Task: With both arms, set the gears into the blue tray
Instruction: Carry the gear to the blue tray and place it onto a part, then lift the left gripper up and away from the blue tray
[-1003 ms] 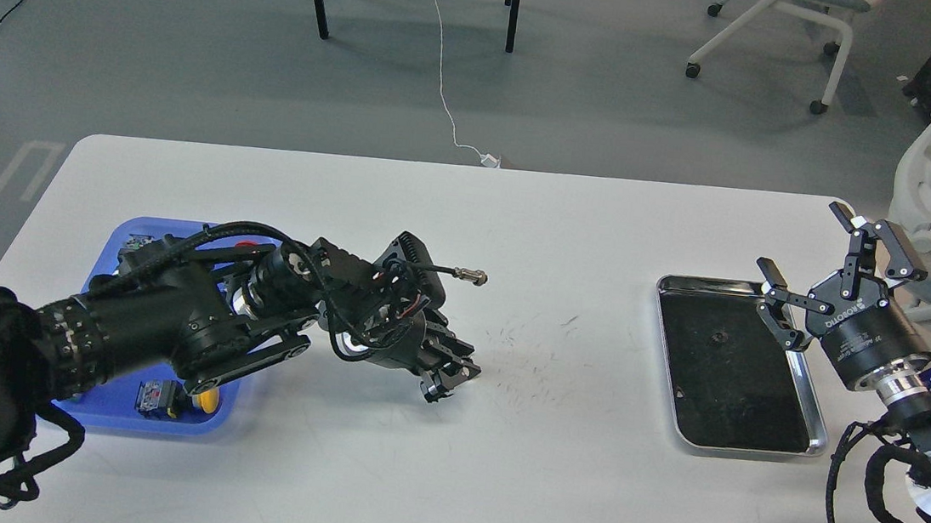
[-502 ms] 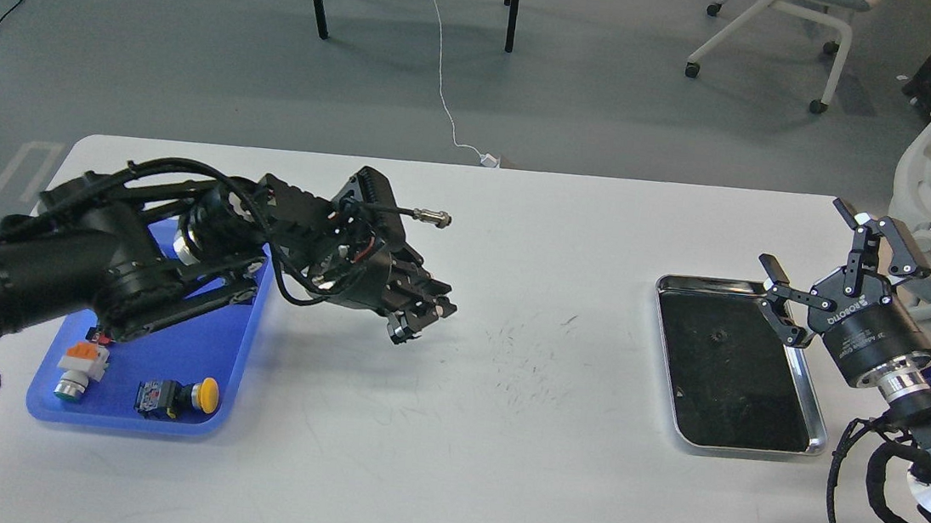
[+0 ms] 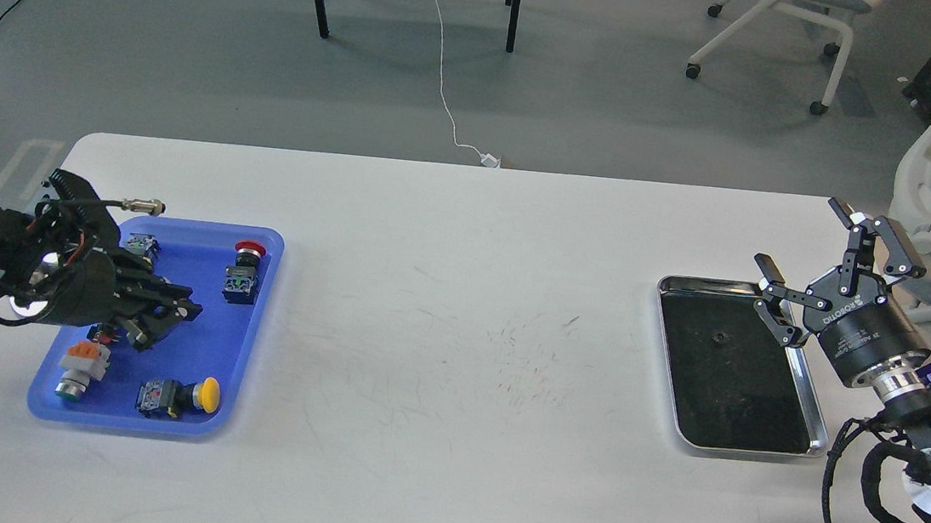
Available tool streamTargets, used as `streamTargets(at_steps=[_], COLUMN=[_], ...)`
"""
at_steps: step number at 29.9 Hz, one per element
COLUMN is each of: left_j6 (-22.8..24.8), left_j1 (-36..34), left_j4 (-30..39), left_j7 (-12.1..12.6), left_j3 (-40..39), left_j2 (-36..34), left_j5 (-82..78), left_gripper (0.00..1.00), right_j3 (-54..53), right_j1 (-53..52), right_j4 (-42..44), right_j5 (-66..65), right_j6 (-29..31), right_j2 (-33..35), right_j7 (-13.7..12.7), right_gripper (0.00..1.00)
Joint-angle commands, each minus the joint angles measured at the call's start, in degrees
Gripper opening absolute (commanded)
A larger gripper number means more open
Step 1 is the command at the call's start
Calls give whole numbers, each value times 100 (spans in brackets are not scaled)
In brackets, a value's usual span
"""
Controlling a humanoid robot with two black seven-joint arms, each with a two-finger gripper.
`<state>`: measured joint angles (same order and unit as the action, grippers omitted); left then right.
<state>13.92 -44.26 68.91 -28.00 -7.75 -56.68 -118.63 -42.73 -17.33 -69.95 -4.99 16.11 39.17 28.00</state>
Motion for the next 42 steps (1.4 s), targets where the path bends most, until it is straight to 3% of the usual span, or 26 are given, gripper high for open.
streamTargets(at_steps=[1, 12, 14, 18, 19, 22, 26, 29, 33, 37, 42], left_j6=[-74, -74, -74, -74, -74, -83, -83, -118, -477, -926, -918], left_j1=[163, 286, 286, 277, 269, 234, 260, 330, 549, 1154, 2516], left_j4=[-97, -317, -317, -309, -291, -230, 16, 385, 860, 913, 904], left_j7=[0, 0, 0, 0, 0, 0, 0, 0, 0, 0, 0], left_j3=[-7, -16, -25, -51, -51, -226, -1279, -1615, -1677, -2202, -4020], left_j2=[-10, 69, 69, 34, 8, -19, 25, 52, 279, 832, 1877], left_j5=[-20, -55, -55, -28, -28, 15, 794, 2156, 5360, 7395, 7565], left_gripper=[14, 26, 37, 79, 83, 85, 88, 93, 98, 98, 98], right_j3=[1, -8, -8, -8, -8, -8, 10, 36, 124, 571, 1949], right_j1=[-7, -7, -7, -16, -16, -33, -77, -104, -305, -770, -1982], right_j4=[-1, 8, 8, 8, 8, -1, 8, 8, 8, -10, -1], right_j5=[-2, -2, -2, -2, -2, -2, -46, -178, -1300, -2460, -4323], right_j6=[-3, -3, -3, -3, -3, -3, 15, 15, 41, 59, 76], right_j2=[-6, 3, 3, 3, 11, 11, 64, 82, 335, 617, 1232], right_j7=[0, 0, 0, 0, 0, 0, 0, 0, 0, 0, 0], right_gripper=[99, 99, 99, 99, 99, 99, 99, 99, 99, 99, 99])
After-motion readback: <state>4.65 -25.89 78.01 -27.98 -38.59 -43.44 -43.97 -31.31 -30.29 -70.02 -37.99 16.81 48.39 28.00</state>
